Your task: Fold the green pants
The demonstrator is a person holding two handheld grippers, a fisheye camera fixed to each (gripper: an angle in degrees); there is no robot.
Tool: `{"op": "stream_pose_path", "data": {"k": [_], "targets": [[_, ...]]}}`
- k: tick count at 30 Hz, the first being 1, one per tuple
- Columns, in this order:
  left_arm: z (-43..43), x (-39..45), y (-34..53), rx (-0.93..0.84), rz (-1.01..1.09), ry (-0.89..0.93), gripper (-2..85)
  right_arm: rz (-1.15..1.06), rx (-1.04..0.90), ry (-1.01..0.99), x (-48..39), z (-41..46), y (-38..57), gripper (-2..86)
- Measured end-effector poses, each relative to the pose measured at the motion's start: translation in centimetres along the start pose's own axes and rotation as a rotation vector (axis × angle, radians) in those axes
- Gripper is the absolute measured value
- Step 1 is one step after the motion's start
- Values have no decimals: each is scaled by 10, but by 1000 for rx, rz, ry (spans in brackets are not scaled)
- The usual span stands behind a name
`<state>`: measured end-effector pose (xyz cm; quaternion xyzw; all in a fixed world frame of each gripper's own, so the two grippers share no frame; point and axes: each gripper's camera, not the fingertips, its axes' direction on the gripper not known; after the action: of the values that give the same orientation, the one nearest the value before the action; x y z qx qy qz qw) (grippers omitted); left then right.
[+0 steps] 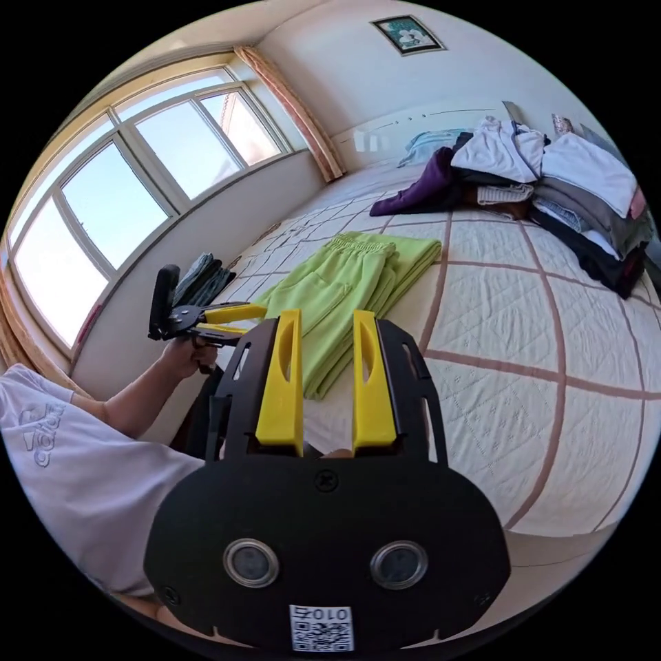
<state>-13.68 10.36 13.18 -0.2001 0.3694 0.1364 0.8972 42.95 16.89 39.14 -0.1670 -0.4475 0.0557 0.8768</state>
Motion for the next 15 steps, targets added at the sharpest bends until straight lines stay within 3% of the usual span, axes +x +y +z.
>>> {"op": "stream_pose_path", "data": {"k": [2, 6, 12, 15], "targets": [[1, -7, -3, 31, -83, 21, 173, 56, -41, 18, 13, 22, -4, 122], [13, 5, -5, 24, -8, -144, 131, 101, -42, 62, 30, 47, -25, 114], [-8, -27, 14, 80, -60, 47, 51, 104, 10, 169, 46, 56, -80, 118], [-25, -29, 19, 85, -21, -37, 30, 88, -61, 161, 55, 75, -101, 124]]}}
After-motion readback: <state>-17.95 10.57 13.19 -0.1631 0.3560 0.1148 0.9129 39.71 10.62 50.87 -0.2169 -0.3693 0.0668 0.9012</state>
